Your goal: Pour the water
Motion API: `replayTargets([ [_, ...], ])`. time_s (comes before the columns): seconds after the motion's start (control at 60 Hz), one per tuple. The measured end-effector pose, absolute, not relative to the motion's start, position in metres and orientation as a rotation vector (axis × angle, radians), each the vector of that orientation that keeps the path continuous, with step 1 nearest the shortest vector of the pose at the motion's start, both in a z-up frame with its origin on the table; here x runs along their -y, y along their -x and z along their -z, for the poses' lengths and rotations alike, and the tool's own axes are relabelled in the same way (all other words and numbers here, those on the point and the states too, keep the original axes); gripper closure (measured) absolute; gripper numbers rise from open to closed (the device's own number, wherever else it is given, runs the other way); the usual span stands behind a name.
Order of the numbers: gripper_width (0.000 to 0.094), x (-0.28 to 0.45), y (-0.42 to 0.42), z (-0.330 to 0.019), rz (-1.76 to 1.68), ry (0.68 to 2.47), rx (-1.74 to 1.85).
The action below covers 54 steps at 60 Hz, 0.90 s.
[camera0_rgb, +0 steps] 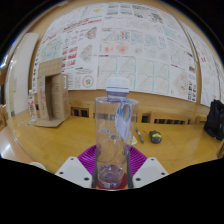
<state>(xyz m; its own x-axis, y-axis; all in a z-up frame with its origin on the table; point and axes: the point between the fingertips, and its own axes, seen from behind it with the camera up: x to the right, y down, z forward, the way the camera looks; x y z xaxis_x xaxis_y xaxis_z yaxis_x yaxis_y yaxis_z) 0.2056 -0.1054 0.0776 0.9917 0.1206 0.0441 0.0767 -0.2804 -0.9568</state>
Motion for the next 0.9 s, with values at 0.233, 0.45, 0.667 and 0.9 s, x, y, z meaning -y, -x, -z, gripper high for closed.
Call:
replayTargets([
  [0.233, 0.0069, 0.129, -0.217, -0.078, 0.022, 1.980, 0.070],
  [0.45, 0.0089, 0.229, -0.195, -0.129, 0.087, 2.048, -0.009],
  [0.667, 0.0081, 0.373, -0.145, -0.176, 0.134, 2.061, -0.044],
  [0.9, 0.0083, 0.495, -0.110, -0.186, 0.172, 2.069, -0.090],
])
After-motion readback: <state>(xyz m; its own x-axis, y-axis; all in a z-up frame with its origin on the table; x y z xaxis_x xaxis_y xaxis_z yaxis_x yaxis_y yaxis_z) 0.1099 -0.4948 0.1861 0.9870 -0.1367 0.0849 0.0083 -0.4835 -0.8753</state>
